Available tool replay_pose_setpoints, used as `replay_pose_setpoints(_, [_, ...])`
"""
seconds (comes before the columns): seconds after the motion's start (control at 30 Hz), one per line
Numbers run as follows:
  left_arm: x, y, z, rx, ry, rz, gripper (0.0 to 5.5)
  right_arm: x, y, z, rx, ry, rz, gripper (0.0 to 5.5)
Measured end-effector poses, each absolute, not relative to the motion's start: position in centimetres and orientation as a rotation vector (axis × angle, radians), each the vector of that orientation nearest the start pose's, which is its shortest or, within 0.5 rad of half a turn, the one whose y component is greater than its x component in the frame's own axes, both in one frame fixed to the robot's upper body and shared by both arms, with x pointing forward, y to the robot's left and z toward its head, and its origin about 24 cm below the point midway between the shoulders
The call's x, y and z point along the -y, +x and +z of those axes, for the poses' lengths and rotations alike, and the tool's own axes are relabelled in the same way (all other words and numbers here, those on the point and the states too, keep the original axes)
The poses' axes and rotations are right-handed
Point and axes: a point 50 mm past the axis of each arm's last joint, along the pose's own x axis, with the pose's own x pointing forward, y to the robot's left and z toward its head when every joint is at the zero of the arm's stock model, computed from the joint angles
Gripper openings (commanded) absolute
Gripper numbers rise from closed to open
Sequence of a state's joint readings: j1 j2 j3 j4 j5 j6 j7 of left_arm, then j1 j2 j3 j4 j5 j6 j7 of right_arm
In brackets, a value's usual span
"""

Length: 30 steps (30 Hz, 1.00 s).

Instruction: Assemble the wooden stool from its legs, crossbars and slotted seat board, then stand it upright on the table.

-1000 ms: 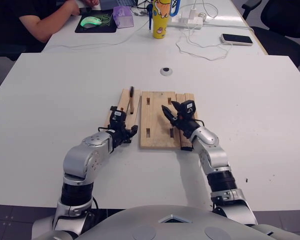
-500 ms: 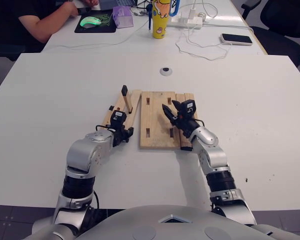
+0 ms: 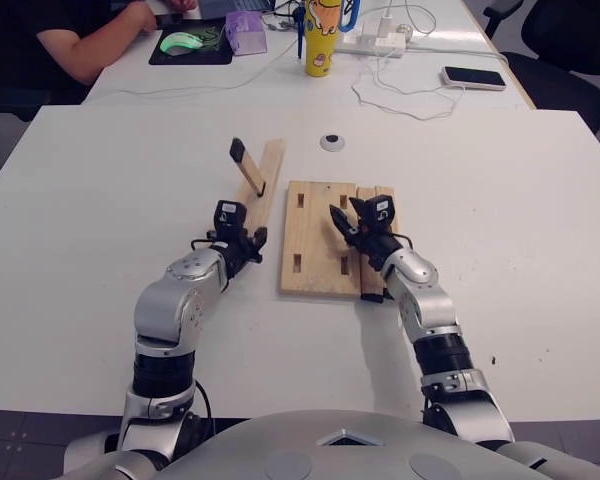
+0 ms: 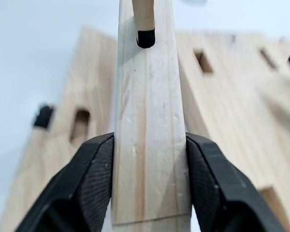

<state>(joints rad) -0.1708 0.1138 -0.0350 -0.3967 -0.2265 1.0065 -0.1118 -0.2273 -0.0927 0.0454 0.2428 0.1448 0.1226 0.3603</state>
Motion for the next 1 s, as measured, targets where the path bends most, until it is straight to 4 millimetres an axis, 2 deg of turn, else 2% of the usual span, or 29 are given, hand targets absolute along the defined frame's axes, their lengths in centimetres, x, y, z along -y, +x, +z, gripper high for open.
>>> replay_pose_setpoints(0.07, [-12.5,26.2,9.2,-0.371,-0.065,-0.354,2.08,13.1,29.4,3.8,-0.132,0.113,0.449,2.66])
replay_pose_setpoints(0.2, [-12.0,27.1,10.5,-0.283,-0.146,-0.532,2.08,14.6,30.0,5.6,-0.103,0.365,0.560,3.26])
replay_pose_setpoints(0.27, [-12.5,27.6,11.0,-0.255,-0.188,-0.594,2.08,15.5,30.5,6.7,-0.078,0.445,0.592,3.53])
replay_pose_setpoints(0.4, [-15.0,28.8,12.2,-0.223,-0.292,-0.779,2.08,17.1,31.0,9.8,-0.066,0.663,0.824,4.09])
replay_pose_setpoints(0.5, [-15.4,29.1,12.8,-0.227,-0.321,-0.939,2.08,17.4,31.0,11.7,-0.077,0.728,0.960,4.62])
replay_pose_setpoints(0.6, [-15.7,29.3,12.8,-0.248,-0.335,-1.015,2.08,17.3,31.2,13.1,-0.080,0.736,1.042,5.04])
replay_pose_setpoints(0.67, [-15.7,29.3,13.0,-0.248,-0.341,-1.058,2.08,17.1,31.3,13.6,-0.080,0.722,1.082,5.08])
replay_pose_setpoints(0.83, [-14.6,28.9,13.7,-0.252,-0.356,-1.201,2.08,16.7,31.5,13.5,-0.116,0.683,1.125,5.08])
replay_pose_setpoints(1.0, [-14.3,28.6,13.7,-0.273,-0.384,-1.259,2.08,17.2,31.8,13.4,-0.136,0.707,1.106,5.08])
